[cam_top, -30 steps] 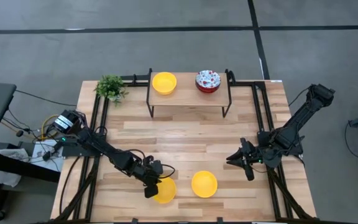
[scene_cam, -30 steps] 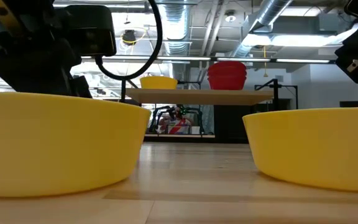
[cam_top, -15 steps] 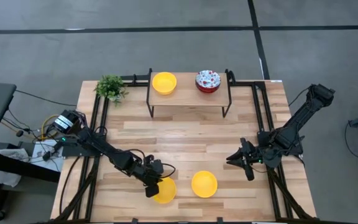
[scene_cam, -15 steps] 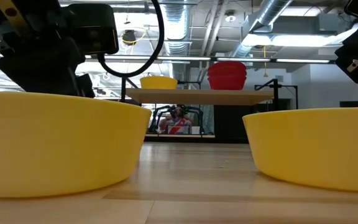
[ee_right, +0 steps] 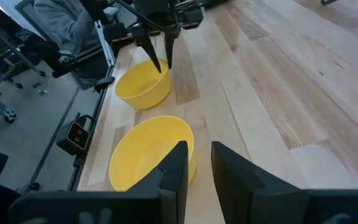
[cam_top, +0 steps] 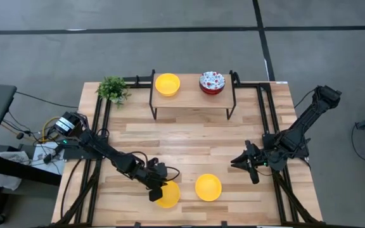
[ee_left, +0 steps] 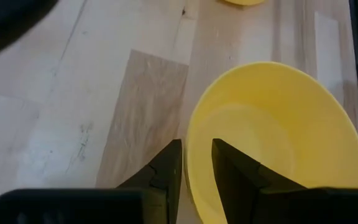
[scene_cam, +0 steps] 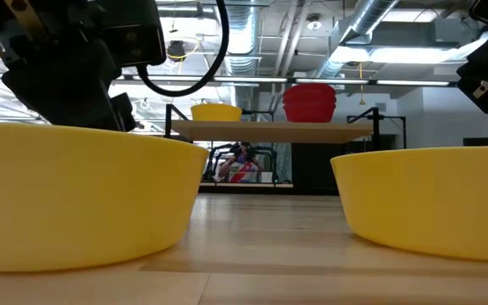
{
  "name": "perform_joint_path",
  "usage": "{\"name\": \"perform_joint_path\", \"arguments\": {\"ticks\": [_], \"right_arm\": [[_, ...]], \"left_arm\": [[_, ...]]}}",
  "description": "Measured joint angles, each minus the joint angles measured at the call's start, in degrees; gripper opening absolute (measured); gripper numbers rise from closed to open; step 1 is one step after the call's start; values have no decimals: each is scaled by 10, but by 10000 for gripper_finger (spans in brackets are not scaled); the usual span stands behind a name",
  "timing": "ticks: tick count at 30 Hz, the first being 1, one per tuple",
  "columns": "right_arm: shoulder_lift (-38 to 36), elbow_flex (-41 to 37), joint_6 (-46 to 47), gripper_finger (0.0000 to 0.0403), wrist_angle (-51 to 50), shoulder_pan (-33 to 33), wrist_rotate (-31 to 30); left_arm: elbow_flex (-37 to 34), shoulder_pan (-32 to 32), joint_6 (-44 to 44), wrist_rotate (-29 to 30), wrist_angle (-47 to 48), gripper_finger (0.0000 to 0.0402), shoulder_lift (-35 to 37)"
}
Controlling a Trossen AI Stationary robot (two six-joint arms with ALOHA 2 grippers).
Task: Pick & Place Mini bowls
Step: Stack the left yellow bowl on top of the yellow bowl on the shelf
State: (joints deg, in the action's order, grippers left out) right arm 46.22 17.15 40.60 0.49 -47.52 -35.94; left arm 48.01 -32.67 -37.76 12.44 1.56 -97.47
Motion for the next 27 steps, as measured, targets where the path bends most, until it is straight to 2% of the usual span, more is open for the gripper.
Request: {"name": "perform_joint_path", "arguments": {"ticks": [16,19,24,27], "right_arm": [[0,0,0,61,0,0,0],[0,0,1,61,0,0,0],[0,0,0,61,0,0,0],[0,0,0,61,0,0,0]], "left_arm": [[0,0,15,15,-6,85,0],[0,0,15,15,-6,68,0],[0,0,-2,15,-11,11,0],[0,0,-22,15,-13,8,0]]}}
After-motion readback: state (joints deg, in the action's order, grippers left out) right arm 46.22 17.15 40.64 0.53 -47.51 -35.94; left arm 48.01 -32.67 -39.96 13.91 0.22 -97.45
